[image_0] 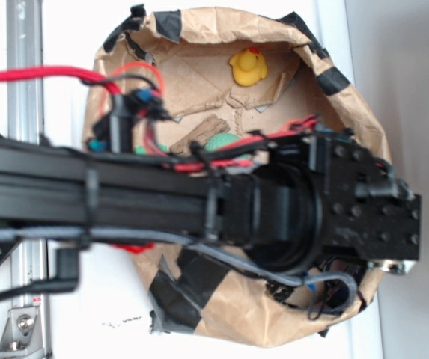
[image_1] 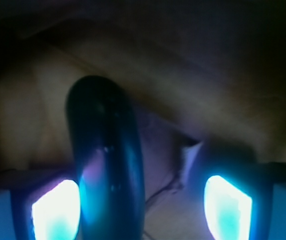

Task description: Grab the plastic pickle.

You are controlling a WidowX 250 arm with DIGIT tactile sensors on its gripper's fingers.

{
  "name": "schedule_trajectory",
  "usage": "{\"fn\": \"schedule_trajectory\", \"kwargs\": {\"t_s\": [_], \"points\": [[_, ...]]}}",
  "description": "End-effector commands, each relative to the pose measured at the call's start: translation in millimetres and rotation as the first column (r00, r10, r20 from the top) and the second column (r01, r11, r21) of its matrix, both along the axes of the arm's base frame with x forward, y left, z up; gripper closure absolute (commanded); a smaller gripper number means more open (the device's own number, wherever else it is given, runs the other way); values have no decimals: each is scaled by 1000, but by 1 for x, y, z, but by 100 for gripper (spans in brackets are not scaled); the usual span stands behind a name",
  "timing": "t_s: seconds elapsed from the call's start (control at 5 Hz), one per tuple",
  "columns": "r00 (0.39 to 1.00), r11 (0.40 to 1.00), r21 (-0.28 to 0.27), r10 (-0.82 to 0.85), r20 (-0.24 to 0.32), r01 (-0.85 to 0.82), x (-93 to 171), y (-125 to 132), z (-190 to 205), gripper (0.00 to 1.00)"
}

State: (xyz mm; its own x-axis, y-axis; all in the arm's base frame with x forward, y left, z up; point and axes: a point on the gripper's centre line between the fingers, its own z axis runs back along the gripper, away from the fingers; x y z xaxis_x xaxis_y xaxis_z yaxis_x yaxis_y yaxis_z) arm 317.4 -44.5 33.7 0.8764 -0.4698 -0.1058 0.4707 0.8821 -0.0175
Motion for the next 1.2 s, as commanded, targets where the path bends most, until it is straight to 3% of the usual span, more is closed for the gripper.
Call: {"fn": "schedule_trajectory", "kwargs": {"t_s": [0.0,0.4,0.6,0.8,1.0], "points": [[999,998,56,23,42,-26,-4,-4,19,100],[998,999,5,35,46,-36,-10,-4,23,100],[999,1000,20,19,47,-20,-13,-5,29,100],[993,997,6,75,89,-76,-28,8,66,100],[948,961,31,264,177,-273,-56,28,110,100]]}}
